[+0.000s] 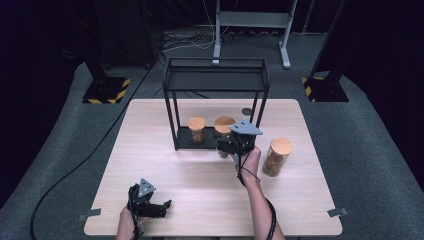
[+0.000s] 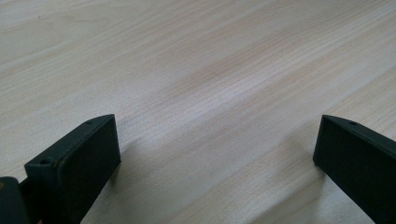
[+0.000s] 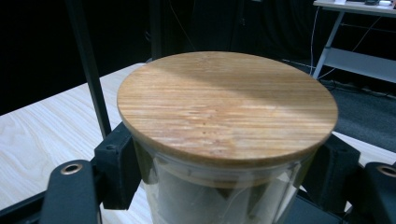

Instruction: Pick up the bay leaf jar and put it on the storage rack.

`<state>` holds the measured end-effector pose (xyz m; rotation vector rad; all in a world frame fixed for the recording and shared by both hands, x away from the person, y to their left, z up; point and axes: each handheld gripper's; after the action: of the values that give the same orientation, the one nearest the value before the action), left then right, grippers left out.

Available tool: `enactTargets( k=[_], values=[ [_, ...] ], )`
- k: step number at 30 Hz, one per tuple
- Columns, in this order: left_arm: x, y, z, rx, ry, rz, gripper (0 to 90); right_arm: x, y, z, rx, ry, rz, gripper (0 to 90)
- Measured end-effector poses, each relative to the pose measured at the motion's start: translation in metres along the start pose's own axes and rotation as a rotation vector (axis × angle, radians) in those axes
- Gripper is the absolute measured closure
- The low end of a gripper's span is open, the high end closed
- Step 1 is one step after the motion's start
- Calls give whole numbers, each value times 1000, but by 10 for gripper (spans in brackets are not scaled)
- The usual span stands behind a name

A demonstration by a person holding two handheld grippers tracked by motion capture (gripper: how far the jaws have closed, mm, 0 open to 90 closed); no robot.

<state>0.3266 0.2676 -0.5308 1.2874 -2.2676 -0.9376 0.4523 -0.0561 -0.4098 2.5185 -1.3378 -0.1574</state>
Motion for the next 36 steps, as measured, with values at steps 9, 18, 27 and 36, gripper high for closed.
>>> enactTargets(
  k=[9,18,27,36],
  values=[
    [0,0,0,-1,-2,0,0,0,-7,-3,-6,-3,0,247],
    [0,0,0,-1,-3,0,0,2,-14,-4,-11,-10,3,247],
    [0,0,0,-2,-3,1,0,4,-22,-4,-18,-17,5,247],
    [0,0,0,-2,-4,0,0,9,-29,-4,-23,-41,6,247]
  ],
)
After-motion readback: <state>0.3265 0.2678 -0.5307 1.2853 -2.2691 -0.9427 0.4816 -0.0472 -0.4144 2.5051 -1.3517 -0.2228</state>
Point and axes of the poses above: each handheld gripper's, and its own axes: y roughly backward along the jaws, z roughly out of its underside, x roughly to its right, and after that the axes turned 1 degree about -z, right-handed
